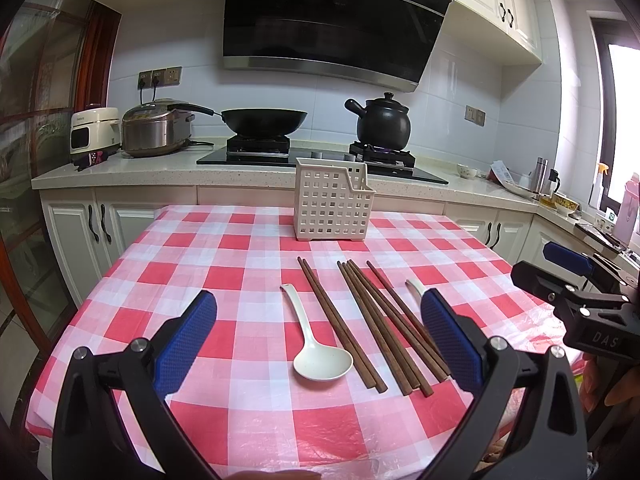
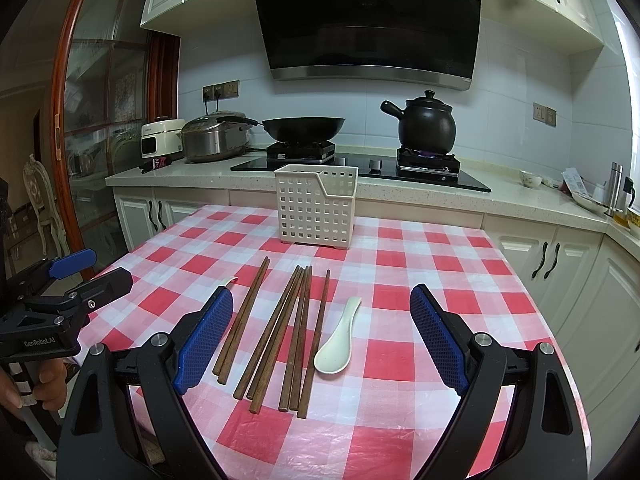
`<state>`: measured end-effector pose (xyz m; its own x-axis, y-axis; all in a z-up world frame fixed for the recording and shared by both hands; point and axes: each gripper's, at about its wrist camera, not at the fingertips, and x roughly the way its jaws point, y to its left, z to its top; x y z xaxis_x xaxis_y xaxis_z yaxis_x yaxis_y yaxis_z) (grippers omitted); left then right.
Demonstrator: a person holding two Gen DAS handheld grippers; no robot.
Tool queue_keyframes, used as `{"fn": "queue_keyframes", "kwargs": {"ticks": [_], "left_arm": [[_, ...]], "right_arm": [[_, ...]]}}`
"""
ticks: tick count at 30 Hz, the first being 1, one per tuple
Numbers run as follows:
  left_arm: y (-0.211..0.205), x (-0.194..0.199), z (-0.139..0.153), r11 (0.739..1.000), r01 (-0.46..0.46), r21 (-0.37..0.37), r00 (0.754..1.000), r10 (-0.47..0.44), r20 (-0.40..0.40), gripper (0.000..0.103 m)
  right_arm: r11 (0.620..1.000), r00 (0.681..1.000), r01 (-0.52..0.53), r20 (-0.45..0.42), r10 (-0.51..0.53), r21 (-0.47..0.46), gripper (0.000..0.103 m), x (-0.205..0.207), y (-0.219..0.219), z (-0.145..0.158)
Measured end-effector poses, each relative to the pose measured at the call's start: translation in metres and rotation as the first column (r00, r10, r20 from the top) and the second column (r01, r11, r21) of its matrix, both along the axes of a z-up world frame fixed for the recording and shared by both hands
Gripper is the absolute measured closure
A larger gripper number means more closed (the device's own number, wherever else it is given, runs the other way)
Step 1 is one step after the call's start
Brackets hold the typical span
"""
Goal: Organize utensils
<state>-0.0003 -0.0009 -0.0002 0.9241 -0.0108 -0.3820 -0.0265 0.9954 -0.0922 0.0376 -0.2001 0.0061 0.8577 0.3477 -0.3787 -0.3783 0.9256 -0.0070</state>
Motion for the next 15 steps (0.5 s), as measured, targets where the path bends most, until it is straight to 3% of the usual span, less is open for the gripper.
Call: {"fn": "queue_keyframes", "kwargs": {"ticks": [15], "left_arm": [[-0.0008, -0.0008, 0.0009, 1.000, 0.002, -0.001, 1.000, -0.002, -0.001, 0.004]], "right_arm": [[1.000, 1.000, 0.000, -0.002, 0.000, 0.000, 0.018, 0.0010, -0.0003, -0.0002]]}}
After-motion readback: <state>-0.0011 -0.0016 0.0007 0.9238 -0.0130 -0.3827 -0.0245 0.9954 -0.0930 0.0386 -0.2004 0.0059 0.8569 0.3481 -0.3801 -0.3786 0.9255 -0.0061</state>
